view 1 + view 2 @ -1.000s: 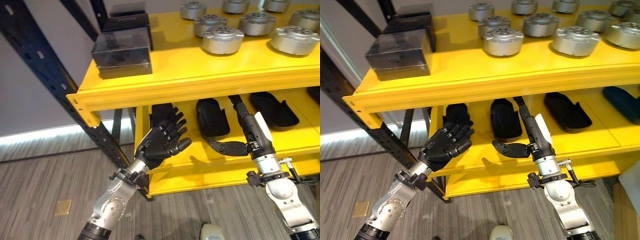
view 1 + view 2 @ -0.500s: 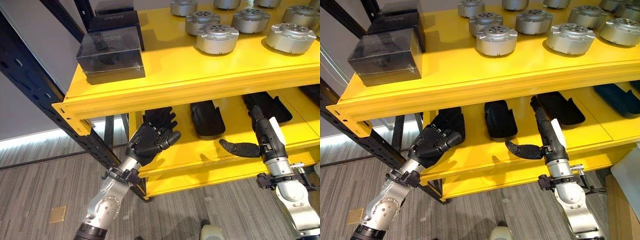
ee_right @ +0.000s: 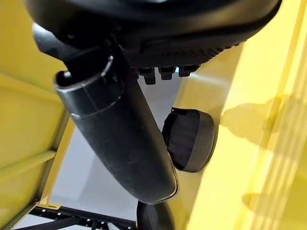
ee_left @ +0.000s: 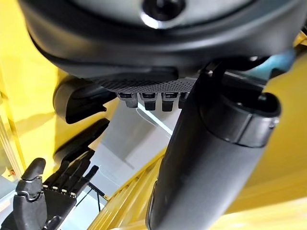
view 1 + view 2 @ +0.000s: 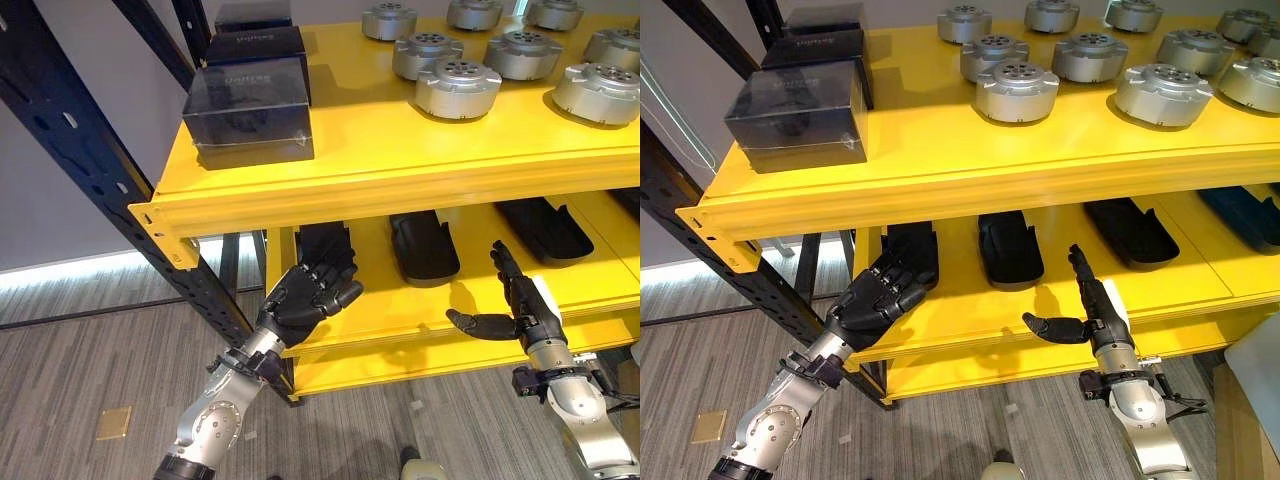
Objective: Move parts from the plastic box to the shelf.
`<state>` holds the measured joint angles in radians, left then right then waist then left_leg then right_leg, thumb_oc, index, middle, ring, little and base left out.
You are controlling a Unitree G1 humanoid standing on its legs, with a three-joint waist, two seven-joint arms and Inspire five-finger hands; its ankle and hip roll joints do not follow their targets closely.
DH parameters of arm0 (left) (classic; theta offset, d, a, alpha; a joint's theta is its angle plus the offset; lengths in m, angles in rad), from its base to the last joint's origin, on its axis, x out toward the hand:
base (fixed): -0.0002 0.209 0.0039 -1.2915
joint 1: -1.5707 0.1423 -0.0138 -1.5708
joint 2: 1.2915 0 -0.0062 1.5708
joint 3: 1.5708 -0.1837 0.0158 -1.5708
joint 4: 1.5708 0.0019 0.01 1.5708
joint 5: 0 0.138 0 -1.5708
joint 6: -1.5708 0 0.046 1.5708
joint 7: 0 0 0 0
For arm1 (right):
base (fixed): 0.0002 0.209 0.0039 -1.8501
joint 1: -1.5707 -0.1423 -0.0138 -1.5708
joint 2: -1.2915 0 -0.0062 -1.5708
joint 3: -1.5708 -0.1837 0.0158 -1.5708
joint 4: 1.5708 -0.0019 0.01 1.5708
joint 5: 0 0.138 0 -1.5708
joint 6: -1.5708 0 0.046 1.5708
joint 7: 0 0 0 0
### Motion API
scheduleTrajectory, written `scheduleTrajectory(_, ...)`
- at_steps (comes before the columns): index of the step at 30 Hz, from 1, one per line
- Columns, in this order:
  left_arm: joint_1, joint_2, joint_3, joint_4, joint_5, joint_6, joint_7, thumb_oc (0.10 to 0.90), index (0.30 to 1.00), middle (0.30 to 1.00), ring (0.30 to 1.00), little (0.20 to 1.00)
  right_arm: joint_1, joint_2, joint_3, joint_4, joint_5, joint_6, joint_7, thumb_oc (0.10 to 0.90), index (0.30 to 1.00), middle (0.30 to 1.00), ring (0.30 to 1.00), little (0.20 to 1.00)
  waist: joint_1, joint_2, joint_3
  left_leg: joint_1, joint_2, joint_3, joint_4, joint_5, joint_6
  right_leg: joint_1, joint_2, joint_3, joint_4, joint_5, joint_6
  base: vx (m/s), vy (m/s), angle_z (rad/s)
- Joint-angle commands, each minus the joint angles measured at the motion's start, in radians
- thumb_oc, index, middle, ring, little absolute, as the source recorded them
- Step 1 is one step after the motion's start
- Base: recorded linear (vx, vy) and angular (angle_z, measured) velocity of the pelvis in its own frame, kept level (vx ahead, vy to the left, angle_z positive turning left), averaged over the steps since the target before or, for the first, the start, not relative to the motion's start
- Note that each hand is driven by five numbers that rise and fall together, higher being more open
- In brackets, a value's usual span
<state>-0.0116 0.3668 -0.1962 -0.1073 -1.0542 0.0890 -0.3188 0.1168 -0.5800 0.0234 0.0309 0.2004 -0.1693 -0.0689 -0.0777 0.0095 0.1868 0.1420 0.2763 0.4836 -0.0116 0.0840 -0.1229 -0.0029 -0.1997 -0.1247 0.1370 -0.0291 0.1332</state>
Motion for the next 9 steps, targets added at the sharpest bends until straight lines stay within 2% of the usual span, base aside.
scheduleTrajectory(1, -0.071, -0.012, 0.028, -0.086, -0.026, -0.051, -0.040, 0.900, 1.000, 1.000, 1.000, 1.000, -0.078, 0.000, -0.043, -0.082, 0.037, -0.099, -0.005, 0.900, 1.000, 1.000, 1.000, 1.000, 0.007, -0.045, -0.055, -0.016, 0.107, -0.030, 0.089, -0.067, -0.025, 0.082, -0.134, -0.110, -0.046, 0.023, 0.037, 0.00, 0.000, 0.00)
scheduleTrajectory(9, -0.068, -0.004, 0.032, -0.098, -0.022, -0.053, -0.067, 0.900, 1.000, 1.000, 1.000, 1.000, -0.086, 0.001, -0.037, -0.086, 0.028, -0.088, -0.004, 0.900, 1.000, 1.000, 1.000, 1.000, 0.011, -0.043, -0.057, -0.010, 0.107, -0.032, 0.085, -0.066, -0.025, 0.085, -0.135, -0.112, -0.046, 0.025, 0.039, 0.00, 0.000, 0.00)
